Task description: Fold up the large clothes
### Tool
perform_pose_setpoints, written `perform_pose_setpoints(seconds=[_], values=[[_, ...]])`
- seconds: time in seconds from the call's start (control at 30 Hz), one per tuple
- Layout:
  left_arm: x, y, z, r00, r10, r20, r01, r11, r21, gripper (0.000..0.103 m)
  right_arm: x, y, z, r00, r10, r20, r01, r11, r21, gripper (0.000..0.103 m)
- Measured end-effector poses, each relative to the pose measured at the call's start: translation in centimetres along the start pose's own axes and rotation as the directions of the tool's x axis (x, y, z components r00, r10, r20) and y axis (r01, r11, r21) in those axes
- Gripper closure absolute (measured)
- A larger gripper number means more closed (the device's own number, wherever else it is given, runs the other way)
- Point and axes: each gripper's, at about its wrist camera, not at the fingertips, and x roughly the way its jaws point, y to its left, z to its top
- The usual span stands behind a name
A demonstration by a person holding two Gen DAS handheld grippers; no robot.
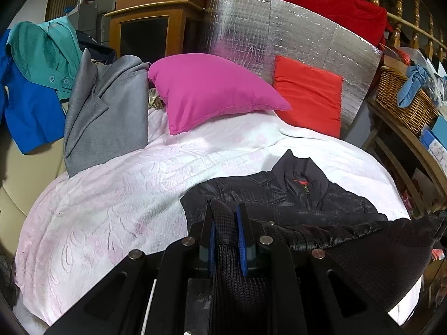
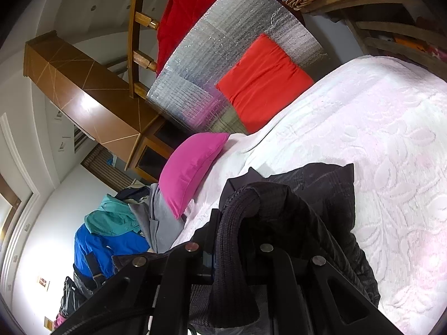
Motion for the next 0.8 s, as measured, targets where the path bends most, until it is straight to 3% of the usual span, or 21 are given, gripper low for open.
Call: perform_pose_setpoints(seconds=[0.47,0.8], values=[[3.0,0.0,1.9,0.999,0.036,-0.019,-0.037,0.999,-0.005,0.088,3.1,0.6,2.8,1.0,0.005,0.0,-0.005,0.999,-0.034,0.091],[6.0,-0.1,2.4,0.997,0.054,-0.053,-0.055,0.998,-0.008,0.088,6.1,-0.6,4.2,0.999,-0.041,-0.031,0.04,0.998,-0.039,0.091]])
